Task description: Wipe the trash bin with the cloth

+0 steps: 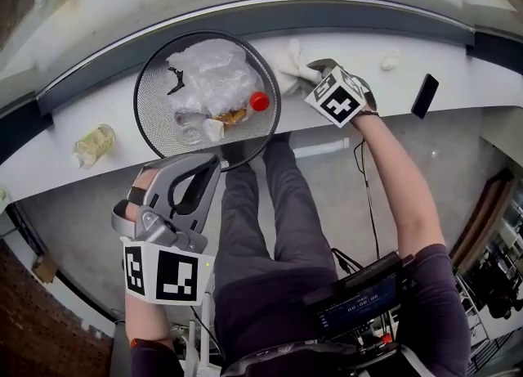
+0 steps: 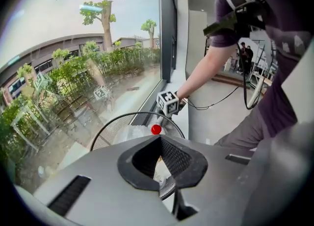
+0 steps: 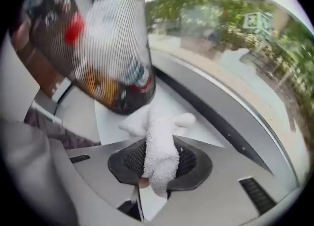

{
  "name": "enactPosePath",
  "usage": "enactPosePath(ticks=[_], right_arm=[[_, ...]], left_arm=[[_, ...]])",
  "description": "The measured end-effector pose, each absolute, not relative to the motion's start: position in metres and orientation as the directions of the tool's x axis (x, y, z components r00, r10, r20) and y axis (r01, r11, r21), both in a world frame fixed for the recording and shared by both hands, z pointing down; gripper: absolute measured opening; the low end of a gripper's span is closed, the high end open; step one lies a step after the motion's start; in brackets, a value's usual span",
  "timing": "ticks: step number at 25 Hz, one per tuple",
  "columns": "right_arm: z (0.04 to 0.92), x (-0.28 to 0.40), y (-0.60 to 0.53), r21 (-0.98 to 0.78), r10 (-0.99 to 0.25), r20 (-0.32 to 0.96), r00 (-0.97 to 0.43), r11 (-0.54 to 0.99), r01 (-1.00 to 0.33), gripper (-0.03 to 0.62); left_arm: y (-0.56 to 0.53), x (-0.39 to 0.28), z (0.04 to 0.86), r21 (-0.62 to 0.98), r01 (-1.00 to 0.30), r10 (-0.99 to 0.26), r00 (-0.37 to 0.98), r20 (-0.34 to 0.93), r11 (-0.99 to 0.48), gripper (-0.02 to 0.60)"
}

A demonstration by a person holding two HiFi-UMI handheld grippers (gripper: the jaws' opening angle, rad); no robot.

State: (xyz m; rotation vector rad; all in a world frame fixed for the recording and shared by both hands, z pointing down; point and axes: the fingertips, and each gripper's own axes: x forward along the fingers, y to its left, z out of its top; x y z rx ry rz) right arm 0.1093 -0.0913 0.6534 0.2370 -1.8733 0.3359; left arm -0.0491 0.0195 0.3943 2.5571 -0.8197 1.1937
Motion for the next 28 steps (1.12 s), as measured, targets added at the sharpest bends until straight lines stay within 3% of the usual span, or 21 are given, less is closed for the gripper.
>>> enactPosePath(ticks=[2,4,7,8,9,10,15,20,28], right_arm=[[0.607,0.090,-0.114,-0.221,-0.045,0.857,-0.513,0.867,-0.446,0.100],[0.553,0.072,-0.139,-0.302,-0.116,0.742,-0.660,0.822,-0.483,0.100],[0.490,0.055,-0.173,-0.319,-0.211,0.608,-0.765,0.818,-0.479,0.100],[0.478,0.050,-0.179,-0.327,-0.226,0.576,-0.786,0.817,-0.475,0.100],[0.471,0.045,-0.182,-0.341,-0.230,0.551,-0.802,0.815,-0.468,0.100],[0.469,0.041,-0.182,-0.356,-0.224,0.537,-0.813,0.814,-0.459,0.100],[0.498,0.023,-0.148,-0.429,-0.118,0.550,-0.827,0.810,-0.401,0.100],[0.514,0.024,-0.108,-0.523,-0.041,0.543,-0.839,0.764,-0.377,0.100],[0.527,0.040,-0.041,-0.531,0.052,0.583,-0.811,0.779,-0.332,0.100]], left_arm=[[0.026,-0.053,0.410,-0.074,-0.514,-0.366,0.494,0.789,-0.854,-0.002],[0.035,-0.055,0.420,-0.094,-0.460,-0.337,0.480,0.810,-0.883,-0.002],[0.055,-0.049,0.427,-0.051,-0.380,-0.253,0.502,0.827,-0.923,0.002],[0.064,-0.047,0.432,-0.026,-0.352,-0.211,0.498,0.841,-0.936,0.155],[0.070,-0.047,0.438,-0.019,-0.328,-0.183,0.479,0.858,-0.945,0.241],[0.073,-0.047,0.445,-0.037,-0.309,-0.180,0.450,0.874,-0.950,0.252],[0.058,-0.054,0.471,-0.171,-0.286,-0.269,0.348,0.898,-0.943,0.239],[0.069,-0.047,0.477,-0.098,-0.290,-0.208,0.379,0.901,-0.952,0.047],[0.061,-0.013,0.476,-0.032,-0.395,-0.218,0.437,0.872,-0.918,0.032]])
